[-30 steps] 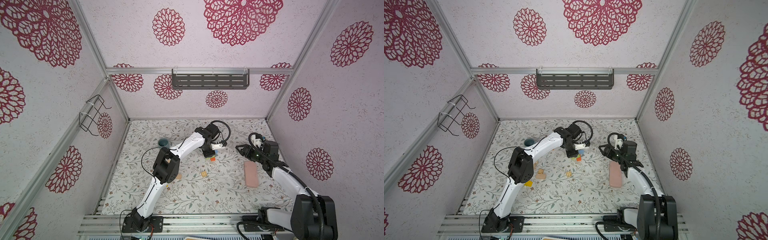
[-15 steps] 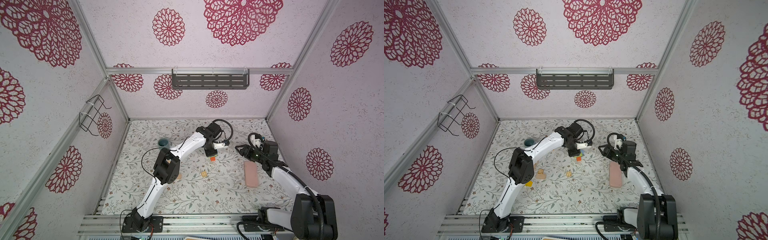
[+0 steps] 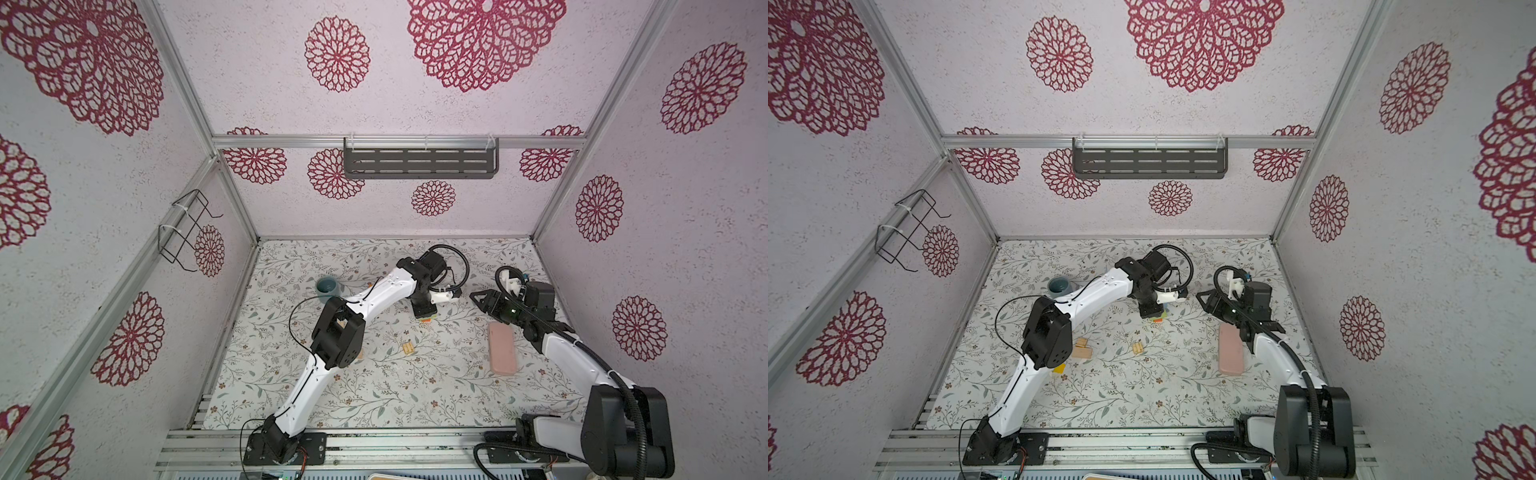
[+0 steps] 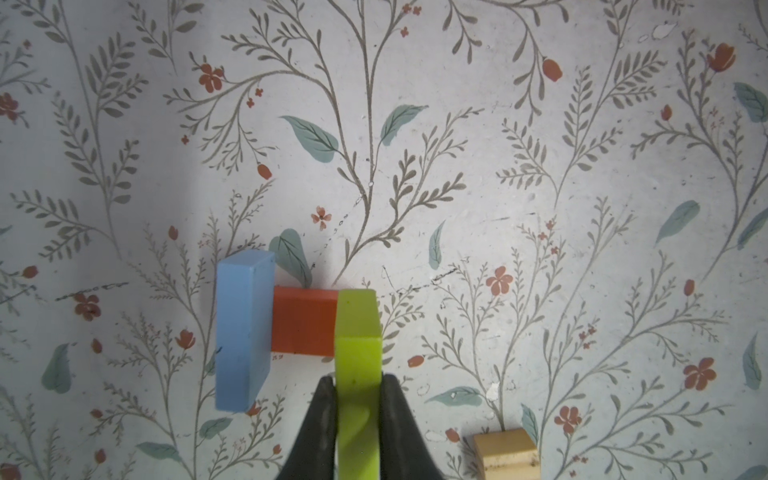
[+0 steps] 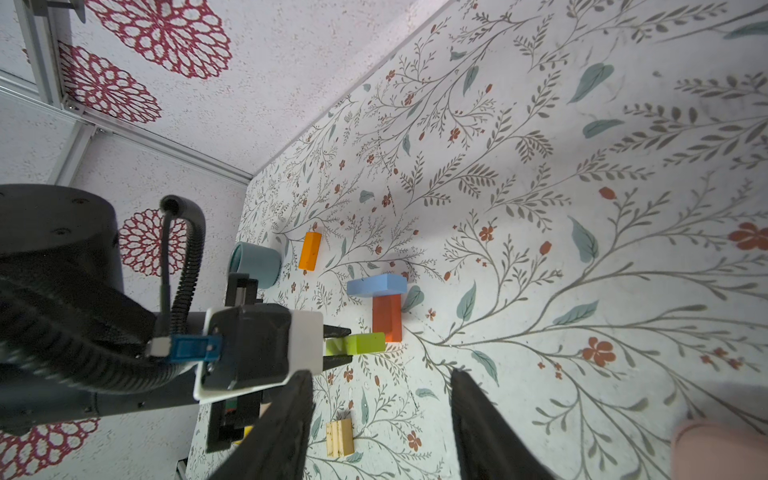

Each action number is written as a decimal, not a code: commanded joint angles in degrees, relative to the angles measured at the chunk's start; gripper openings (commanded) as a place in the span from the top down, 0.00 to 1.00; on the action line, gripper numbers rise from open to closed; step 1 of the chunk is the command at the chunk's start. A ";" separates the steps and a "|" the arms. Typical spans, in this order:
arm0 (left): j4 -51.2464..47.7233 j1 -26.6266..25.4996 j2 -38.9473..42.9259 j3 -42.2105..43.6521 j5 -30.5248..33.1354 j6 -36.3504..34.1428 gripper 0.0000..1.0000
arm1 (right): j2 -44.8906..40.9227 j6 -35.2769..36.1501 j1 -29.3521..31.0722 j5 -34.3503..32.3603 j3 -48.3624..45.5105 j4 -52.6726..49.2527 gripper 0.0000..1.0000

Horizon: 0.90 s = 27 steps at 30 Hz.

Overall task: Build the wood block tower
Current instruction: 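Lower the lime green block onto the red-orange block beside the blue block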

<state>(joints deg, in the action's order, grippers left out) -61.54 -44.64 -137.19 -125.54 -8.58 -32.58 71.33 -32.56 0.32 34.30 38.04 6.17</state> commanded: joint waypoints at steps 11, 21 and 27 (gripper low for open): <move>1.36 -0.36 -2.66 -2.35 -0.12 -2.06 0.83 | 0.33 1.05 0.65 -0.20 0.99 2.41 0.45; 1.61 -0.18 -3.96 -3.88 0.05 -2.40 0.83 | 0.86 1.51 0.80 -0.54 0.46 2.68 0.45; 1.45 -0.14 -3.98 -4.36 0.67 -3.10 0.84 | 0.94 1.55 0.82 -0.54 0.33 2.78 0.45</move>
<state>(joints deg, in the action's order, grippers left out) -60.64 -44.62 -140.00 -128.55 -8.03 -33.63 72.34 -32.38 0.93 34.26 38.02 7.35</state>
